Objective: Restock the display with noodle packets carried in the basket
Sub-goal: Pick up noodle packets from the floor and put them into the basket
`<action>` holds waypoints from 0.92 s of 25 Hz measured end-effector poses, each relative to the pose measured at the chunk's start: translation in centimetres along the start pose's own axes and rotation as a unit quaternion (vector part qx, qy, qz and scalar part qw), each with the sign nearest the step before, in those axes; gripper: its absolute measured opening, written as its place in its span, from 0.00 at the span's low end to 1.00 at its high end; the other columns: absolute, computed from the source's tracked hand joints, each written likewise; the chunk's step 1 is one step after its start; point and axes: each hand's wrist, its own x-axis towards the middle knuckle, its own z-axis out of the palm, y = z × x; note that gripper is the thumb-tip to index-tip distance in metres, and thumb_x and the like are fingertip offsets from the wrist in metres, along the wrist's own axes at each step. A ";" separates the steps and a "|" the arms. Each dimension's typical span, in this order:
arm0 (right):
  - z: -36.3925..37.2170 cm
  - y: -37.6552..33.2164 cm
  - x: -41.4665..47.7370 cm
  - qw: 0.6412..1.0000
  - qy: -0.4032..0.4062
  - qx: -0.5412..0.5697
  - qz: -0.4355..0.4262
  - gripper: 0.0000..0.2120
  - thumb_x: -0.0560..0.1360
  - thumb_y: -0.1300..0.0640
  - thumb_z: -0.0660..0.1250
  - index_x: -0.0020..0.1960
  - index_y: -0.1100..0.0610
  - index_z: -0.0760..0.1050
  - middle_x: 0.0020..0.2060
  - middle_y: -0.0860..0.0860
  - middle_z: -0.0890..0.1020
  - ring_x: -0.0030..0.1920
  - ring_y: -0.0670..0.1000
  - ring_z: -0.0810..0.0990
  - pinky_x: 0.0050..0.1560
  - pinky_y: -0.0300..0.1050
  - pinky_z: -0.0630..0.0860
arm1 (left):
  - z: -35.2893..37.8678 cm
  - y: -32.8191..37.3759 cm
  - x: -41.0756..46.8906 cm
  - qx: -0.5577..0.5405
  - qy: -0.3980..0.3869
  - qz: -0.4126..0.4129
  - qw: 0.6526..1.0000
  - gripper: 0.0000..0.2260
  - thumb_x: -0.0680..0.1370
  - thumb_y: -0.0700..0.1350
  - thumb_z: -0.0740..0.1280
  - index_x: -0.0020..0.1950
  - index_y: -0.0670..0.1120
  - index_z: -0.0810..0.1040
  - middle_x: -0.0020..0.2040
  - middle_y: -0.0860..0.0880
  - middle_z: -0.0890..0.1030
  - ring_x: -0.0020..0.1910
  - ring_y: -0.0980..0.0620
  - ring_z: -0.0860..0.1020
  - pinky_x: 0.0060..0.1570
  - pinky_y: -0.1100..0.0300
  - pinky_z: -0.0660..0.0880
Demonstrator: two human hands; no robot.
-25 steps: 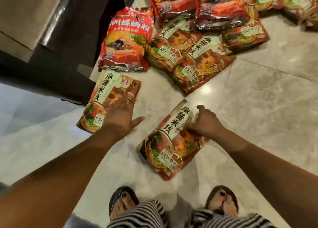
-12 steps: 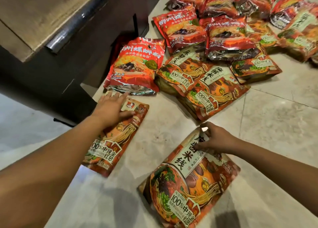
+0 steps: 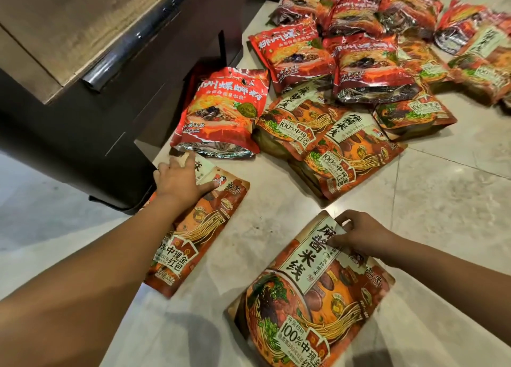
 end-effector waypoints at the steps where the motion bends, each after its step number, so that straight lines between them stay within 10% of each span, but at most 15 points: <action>1: 0.0 0.1 0.0 1.000 0.001 0.005 0.005 0.19 0.68 0.62 0.78 0.55 0.62 0.74 0.34 0.55 0.80 0.26 0.48 0.80 0.24 0.38 0.73 | 0.1 0.4 -0.1 -0.012 0.019 0.013 1.000 0.43 0.73 0.70 0.63 0.80 0.51 0.51 0.70 0.37 0.70 0.67 0.35 0.67 0.64 0.45 0.64; 6: -1.1 1.0 -1.2 0.997 -0.042 0.039 0.055 0.13 0.70 0.61 0.76 0.49 0.67 0.78 0.39 0.59 0.86 0.37 0.57 0.86 0.34 0.45 0.81 | 0.0 1.8 -0.2 -0.182 -0.007 0.021 0.983 0.35 0.73 0.59 0.73 0.75 0.48 0.65 0.64 0.41 0.78 0.62 0.38 0.76 0.60 0.47 0.73; 11: -1.4 0.5 -2.4 0.994 -0.057 0.094 0.025 0.08 0.74 0.60 0.73 0.47 0.67 0.81 0.38 0.61 0.86 0.32 0.54 0.84 0.34 0.42 0.80 | -0.9 2.3 -1.3 -0.371 -0.125 0.037 0.919 0.06 0.76 0.44 0.73 0.43 0.42 0.83 0.41 0.47 0.83 0.43 0.48 0.79 0.45 0.56 0.74; 17: -1.5 -0.5 -3.8 0.991 -0.055 0.124 -0.009 0.07 0.77 0.61 0.69 0.48 0.66 0.81 0.40 0.62 0.86 0.31 0.53 0.84 0.31 0.42 0.80 | -0.9 2.6 -3.0 -0.255 -0.201 0.072 0.943 0.17 0.72 0.49 0.76 0.54 0.46 0.73 0.45 0.51 0.75 0.47 0.48 0.75 0.42 0.58 0.70; 23: -3.0 -2.9 -5.0 0.990 -0.076 0.109 -0.048 0.07 0.77 0.59 0.69 0.45 0.64 0.80 0.36 0.58 0.86 0.31 0.52 0.83 0.32 0.41 0.79 | -2.6 2.5 -4.1 -0.257 -0.207 0.131 0.935 0.08 0.74 0.44 0.75 0.38 0.44 0.80 0.32 0.49 0.75 0.31 0.53 0.70 0.30 0.62 0.66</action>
